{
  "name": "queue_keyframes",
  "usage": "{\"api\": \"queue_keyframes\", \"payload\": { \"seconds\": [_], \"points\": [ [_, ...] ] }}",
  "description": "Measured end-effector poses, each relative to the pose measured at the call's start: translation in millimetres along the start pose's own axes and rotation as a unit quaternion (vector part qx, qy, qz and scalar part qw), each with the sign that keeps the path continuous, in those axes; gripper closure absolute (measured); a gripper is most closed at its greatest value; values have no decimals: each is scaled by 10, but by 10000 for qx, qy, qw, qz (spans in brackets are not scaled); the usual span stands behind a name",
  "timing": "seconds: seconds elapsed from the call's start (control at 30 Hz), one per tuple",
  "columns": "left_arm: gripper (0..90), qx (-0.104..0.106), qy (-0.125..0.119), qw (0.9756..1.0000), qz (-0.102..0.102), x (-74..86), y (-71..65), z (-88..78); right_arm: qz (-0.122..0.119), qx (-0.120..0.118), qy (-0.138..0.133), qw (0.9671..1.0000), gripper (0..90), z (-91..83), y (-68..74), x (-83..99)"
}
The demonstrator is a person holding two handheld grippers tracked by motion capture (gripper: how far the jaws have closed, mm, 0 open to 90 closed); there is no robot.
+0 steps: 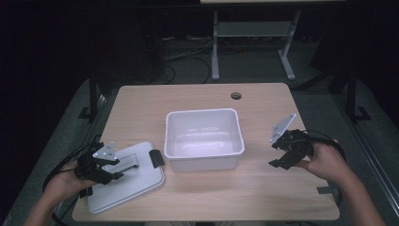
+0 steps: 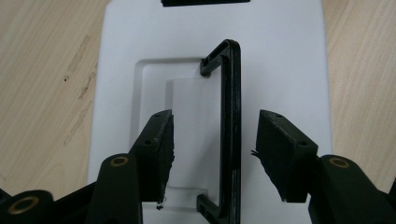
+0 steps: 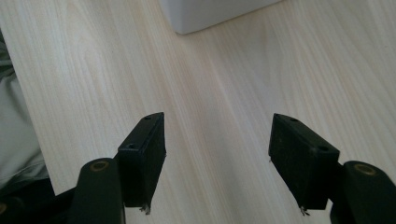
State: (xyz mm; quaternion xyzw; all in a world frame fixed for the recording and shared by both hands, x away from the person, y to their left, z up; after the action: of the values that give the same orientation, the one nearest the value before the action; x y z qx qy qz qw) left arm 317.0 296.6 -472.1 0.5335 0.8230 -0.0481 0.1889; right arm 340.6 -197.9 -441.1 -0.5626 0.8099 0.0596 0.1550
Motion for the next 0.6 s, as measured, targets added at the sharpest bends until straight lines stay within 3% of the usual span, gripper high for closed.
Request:
{"api": "queue_keyframes", "payload": {
  "seconds": [0.6],
  "points": [
    [712, -46, 149, 9999, 6, 13, 76, 93, 62, -22, -69, 10000, 353, 131, 56, 111]
  ]
}}
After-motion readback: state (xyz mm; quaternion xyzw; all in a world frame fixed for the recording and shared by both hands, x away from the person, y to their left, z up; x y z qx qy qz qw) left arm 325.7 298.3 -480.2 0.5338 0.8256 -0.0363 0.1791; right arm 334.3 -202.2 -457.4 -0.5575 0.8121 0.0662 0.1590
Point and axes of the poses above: each handheld gripper's, and its own axes: z roughly forward along the jaws, x roughly out of its underside, y roughly to its left, the point moved 10 cm from there along z, roughly forward along the jaws, and after that the axes turned 3 degrees about y, right-handed, at the moved point
